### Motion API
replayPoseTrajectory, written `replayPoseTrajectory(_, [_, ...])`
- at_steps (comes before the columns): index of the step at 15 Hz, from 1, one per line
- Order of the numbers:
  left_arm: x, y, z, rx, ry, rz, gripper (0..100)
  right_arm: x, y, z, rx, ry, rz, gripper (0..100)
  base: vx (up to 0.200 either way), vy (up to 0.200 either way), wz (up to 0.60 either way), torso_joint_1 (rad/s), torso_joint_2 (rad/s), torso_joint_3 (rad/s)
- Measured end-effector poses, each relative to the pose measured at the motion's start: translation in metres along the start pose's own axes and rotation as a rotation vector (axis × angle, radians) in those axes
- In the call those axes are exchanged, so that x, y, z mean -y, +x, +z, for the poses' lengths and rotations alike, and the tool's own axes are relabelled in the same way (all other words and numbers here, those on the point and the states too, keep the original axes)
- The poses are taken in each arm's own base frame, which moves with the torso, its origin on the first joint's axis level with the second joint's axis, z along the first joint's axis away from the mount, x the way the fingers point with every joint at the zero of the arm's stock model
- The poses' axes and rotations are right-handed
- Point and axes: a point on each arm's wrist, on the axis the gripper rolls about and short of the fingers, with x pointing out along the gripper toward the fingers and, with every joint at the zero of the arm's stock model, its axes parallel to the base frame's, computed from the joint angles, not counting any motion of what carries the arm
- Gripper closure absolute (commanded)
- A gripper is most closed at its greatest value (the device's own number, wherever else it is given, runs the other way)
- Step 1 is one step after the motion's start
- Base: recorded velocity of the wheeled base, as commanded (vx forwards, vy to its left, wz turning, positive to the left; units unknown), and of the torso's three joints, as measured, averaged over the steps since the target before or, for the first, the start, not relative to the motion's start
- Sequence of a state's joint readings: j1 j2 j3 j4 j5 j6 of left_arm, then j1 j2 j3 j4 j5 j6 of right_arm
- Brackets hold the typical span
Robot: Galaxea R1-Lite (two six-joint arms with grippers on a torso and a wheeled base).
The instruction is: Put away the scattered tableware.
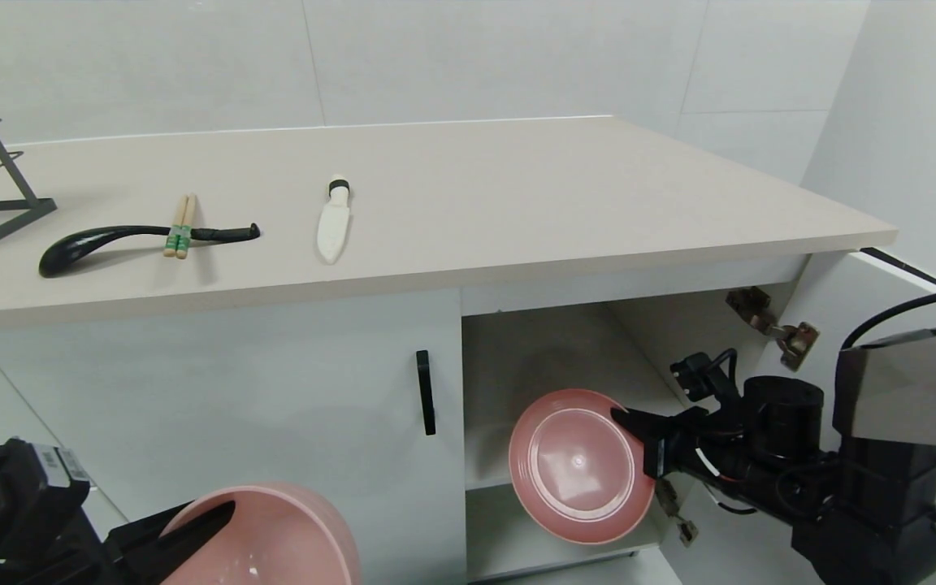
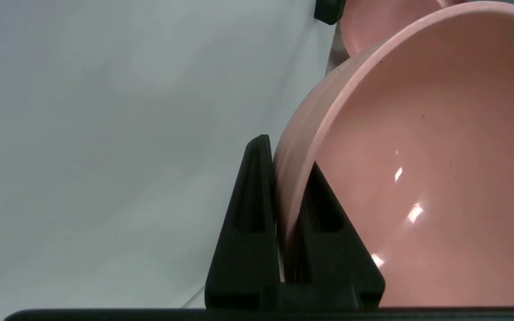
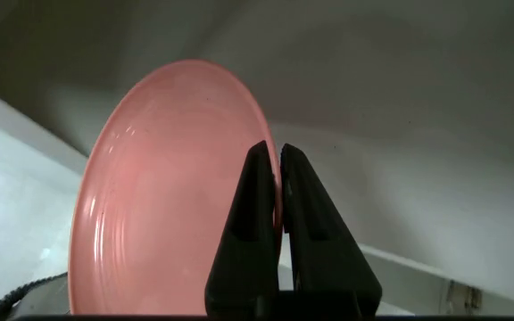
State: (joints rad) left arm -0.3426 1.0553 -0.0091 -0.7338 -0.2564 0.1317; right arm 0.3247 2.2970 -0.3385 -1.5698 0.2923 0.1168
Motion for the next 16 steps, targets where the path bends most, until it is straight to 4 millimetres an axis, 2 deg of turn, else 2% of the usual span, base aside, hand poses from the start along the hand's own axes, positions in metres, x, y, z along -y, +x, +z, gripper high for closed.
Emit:
replayPoseTrajectory(3, [0.0,0.0,0.0,0.0,-0.001,0.0,100,0.005,0.015,-0.002,0.013,0.003,0.0,100,0.0,0.0,0.0,0.0,0.0,0.0])
replayPoseTrajectory(6, [0.0,0.0,0.0,-0.002,-0.002,0.0,100,0.012,0.03,0.0,0.047,0.114,-0.001,100,0.0,0.0,0.0,0.0,0.0,0.0])
replayPoseTrajectory(9, [0.0,0.001,0.0,-0.005,-0.003,0.0,100,0.015,0.039,-0.002,0.053,0.122,-0.001,100,0.0,0.0,0.0,0.0,0.0,0.0])
replayPoseTrajectory(16, [0.0,0.002,-0.001,-0.015,-0.005,-0.001,100,0.027,0.07,-0.008,0.112,0.181,-0.099,100,0.0,0.0,0.0,0.0,0.0,0.0])
